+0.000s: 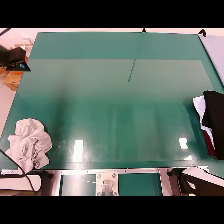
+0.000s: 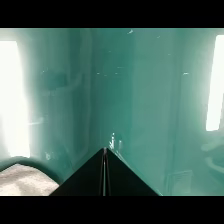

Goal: Fold the shirts.

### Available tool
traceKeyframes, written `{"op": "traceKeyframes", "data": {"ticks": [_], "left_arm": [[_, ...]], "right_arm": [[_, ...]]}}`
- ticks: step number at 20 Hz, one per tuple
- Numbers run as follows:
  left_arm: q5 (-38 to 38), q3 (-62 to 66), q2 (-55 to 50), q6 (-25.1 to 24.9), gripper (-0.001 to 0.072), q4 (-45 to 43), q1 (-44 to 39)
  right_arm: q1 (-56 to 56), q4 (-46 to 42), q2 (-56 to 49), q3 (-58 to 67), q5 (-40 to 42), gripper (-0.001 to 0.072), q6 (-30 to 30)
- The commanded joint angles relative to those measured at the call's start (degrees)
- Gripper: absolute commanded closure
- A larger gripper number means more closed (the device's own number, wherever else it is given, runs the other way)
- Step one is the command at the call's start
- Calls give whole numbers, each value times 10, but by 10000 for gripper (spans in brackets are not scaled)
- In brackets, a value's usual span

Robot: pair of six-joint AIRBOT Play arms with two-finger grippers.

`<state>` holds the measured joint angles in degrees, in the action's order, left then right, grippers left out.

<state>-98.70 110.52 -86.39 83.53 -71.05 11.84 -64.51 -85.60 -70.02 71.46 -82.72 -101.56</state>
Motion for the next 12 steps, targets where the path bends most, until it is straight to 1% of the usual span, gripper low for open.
{"op": "traceKeyframes", "data": {"ticks": [1,2,3,6,8,10,12], "left_arm": [[0,0,7,0,681,26,0],[2,-5,17,0,681,26,0],[5,-24,34,0,681,26,0],[38,-144,118,0,681,30,0],[81,-263,191,0,681,31,0],[115,-395,262,-3,681,54,0],[141,-506,312,-26,681,94,0]], "right_arm": [[96,118,0,99,30,473,28],[137,149,0,111,40,652,45],[182,169,1,116,52,692,58],[311,171,8,107,59,694,81],[388,170,32,60,61,694,93],[462,170,77,-34,79,694,102],[535,170,133,-153,116,694,103]]}}
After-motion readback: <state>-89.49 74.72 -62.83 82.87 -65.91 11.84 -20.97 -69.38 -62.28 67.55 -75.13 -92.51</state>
